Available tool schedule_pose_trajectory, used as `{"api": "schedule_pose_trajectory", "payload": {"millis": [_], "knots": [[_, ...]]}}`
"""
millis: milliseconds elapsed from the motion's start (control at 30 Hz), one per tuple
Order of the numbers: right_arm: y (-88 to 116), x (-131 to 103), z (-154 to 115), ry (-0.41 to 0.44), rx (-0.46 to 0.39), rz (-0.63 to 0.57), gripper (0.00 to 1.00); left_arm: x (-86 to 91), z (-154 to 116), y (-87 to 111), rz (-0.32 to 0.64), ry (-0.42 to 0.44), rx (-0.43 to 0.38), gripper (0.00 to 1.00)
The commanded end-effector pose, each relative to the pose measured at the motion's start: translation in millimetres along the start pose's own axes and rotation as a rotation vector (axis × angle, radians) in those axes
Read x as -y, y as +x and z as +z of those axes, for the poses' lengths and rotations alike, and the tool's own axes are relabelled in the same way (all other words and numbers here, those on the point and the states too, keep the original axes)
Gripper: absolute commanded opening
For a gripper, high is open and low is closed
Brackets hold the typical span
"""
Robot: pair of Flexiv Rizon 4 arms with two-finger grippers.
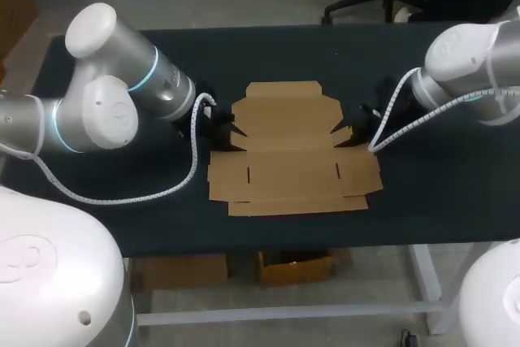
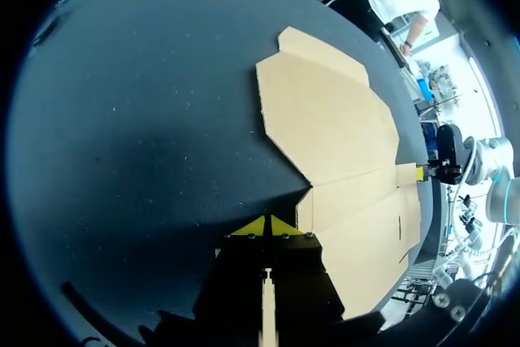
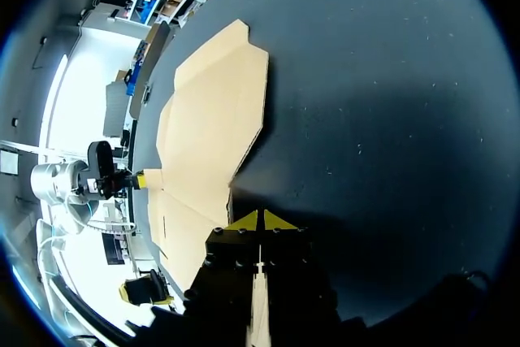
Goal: Assemble the packaging by folding the flat box into shape, placing the metal phone stand inside, and closing the box properly
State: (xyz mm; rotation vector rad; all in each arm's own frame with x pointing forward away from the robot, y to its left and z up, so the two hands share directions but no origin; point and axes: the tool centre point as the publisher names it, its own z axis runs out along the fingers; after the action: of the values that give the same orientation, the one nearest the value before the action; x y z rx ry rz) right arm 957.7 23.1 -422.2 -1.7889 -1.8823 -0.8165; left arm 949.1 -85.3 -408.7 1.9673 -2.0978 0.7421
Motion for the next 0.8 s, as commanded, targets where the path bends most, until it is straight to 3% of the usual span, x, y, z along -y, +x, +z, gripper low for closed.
{"api": "schedule_pose_trajectory", "payload": {"millis": [33, 800], "knots": [[-0.8, -2.0, 0.8, 0.007, -0.005, 0.001, 0.00, 1.1, 2.0, 3.0, -0.001, 0.000, 0.008, 0.00], [12.9, -0.9, -1.0, 0.010, 0.016, 0.012, 0.00, 1.1, -6.3, 24.1, 0.085, 0.023, 0.007, 0.00]]}}
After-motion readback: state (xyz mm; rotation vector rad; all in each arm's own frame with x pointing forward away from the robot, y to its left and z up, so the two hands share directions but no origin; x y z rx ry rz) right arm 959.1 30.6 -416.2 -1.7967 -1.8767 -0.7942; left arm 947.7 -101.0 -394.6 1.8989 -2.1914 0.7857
